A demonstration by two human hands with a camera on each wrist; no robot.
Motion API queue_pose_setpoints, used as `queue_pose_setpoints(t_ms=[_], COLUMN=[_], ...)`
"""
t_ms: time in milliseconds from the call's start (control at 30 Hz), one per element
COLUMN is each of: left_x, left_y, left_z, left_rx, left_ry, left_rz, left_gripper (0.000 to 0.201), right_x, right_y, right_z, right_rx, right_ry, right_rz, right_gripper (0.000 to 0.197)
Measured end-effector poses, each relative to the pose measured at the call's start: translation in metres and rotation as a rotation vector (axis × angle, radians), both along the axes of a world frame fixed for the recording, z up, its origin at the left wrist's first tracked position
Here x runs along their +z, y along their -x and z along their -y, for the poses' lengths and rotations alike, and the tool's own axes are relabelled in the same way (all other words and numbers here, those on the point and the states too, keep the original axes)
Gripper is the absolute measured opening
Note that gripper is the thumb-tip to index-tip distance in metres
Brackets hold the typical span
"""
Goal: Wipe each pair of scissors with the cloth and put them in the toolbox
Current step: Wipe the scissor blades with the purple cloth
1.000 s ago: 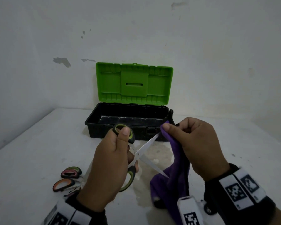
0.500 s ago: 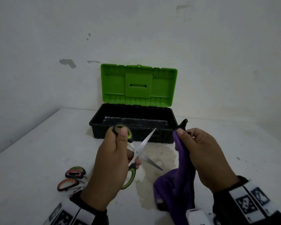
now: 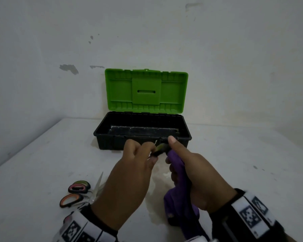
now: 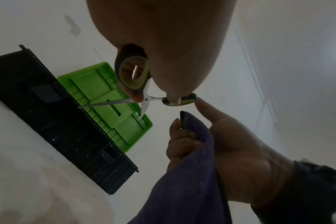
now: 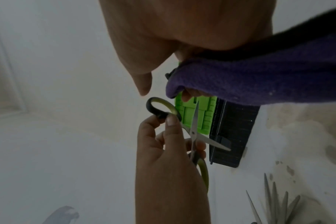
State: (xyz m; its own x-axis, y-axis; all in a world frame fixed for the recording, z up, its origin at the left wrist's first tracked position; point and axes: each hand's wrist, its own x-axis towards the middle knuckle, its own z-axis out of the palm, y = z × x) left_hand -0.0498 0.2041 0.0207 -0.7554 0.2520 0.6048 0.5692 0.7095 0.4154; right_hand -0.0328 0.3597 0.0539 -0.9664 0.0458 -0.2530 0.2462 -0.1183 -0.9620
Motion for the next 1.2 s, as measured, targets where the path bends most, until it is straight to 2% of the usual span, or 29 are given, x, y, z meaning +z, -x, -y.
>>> queue_pose_setpoints(t_ms=[133,233,267,367,433,533,633,700,800,900,967,1067,1200], left_x=[0.005,0.005,0.004,0.005,0.009,0.013,0.017,0.021,0.026,0.027,0.028,0.033,0.038], left_y=[-0.001,0.000,0.001,-0.001,-0.004,-0.004,-0.006,-0.009,-0.012,-0.012,-0.015,-0.021,-0.026], left_z=[-0.002,-0.001,0.000,0.004,0.007,0.012,0.014,0.013,0.011,0.012,0.014,0.015,0.010], left_rx=[-0.012,-0.039,-0.042,-0.024,0.061,0.170,0.121,0.064,0.053,0.063,0.052,0.075,0.125], left_ry=[0.086,0.073,0.028,-0.241,-0.366,-0.358,-0.344,-0.444,-0.547,-0.476,-0.441,-0.349,-0.222], left_rz=[-0.032,-0.082,-0.084,-0.026,0.085,0.409,0.608,0.647,0.591,0.487,0.468,0.447,0.378], left_gripper=[0.024,0.027,0.028,0.032,0.034,0.048,0.061,0.054,0.039,0.040,0.041,0.044,0.044], right_x=[-0.003,-0.006,-0.008,-0.009,-0.010,-0.015,-0.019,-0.020,-0.021,-0.021,-0.019,-0.011,0.010], right_y=[0.001,-0.001,-0.002,-0.007,-0.009,-0.012,-0.016,-0.020,-0.027,-0.028,-0.025,-0.018,-0.018], right_z=[-0.003,-0.004,-0.005,-0.004,-0.003,-0.002,0.001,0.003,0.002,-0.009,-0.020,-0.037,-0.040], right_rx=[-0.003,-0.044,-0.065,-0.116,-0.142,-0.181,-0.153,-0.095,-0.014,0.001,-0.086,-0.217,-0.103], right_ry=[0.031,0.069,0.072,0.046,-0.006,-0.079,-0.088,-0.083,-0.151,-0.129,-0.075,-0.130,-0.235], right_rz=[0.022,-0.024,-0.059,-0.174,-0.233,-0.298,-0.332,-0.367,-0.412,-0.353,-0.308,-0.304,-0.449], right_gripper=[0.046,0.033,0.030,0.041,0.046,0.038,0.035,0.035,0.025,0.030,0.033,0.018,0.018])
